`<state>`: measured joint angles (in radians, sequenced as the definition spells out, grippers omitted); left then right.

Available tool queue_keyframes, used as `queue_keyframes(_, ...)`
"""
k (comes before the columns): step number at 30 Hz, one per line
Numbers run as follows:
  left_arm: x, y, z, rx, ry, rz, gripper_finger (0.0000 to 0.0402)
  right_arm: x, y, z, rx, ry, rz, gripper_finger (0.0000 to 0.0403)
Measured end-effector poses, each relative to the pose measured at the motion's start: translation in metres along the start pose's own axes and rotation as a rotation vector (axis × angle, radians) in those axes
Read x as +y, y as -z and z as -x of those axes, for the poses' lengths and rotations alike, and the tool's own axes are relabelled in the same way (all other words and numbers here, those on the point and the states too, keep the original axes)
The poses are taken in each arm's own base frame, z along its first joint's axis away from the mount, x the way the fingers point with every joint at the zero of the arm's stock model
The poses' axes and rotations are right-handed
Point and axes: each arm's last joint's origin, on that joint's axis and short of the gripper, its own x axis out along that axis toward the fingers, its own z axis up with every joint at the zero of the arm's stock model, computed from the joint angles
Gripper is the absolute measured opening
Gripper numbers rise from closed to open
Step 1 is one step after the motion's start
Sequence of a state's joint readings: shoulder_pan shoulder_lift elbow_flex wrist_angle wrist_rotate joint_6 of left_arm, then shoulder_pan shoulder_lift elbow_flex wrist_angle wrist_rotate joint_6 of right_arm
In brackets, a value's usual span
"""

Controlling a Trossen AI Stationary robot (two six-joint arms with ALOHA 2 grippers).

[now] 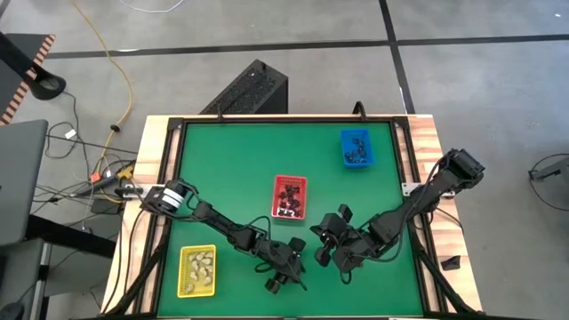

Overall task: Sort Halloween decoration
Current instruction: Put the black skull toy into the blue bin

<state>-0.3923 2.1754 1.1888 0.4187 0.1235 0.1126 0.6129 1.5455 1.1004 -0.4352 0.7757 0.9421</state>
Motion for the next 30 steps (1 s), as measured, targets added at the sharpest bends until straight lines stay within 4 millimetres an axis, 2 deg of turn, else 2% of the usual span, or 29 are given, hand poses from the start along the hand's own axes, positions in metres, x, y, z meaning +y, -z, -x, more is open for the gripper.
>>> queue_keyframes(5,0.001,0.002,0.0,0.017,-0.021,-0.01,0.0149,0.0,0.0,0.0,0.001,0.002,0.001,0.0025)
queue_keyframes(13,0.003,0.008,0.0,0.073,-0.017,-0.01,0.0066,0.0,0.0,0.0,0.002,0.004,0.004,0.0025)
queue_keyframes(18,0.003,0.002,0.006,0.082,-0.022,-0.007,0.0065,-0.001,0.0,0.0,0.001,0.005,0.008,0.0025)
queue_keyframes(23,0.004,-0.035,0.042,0.065,-0.095,-0.085,0.0065,-0.004,0.001,0.001,0.008,0.032,0.027,0.0025)
queue_keyframes(26,0.006,-0.059,0.073,-0.01,-0.145,-0.137,0.0067,-0.009,0.0,0.004,0.003,0.07,0.039,0.0025)
queue_keyframes(30,0.019,-0.071,0.118,-0.133,-0.212,-0.16,0.0066,-0.023,-0.007,0.016,-0.031,0.141,0.029,0.0025)
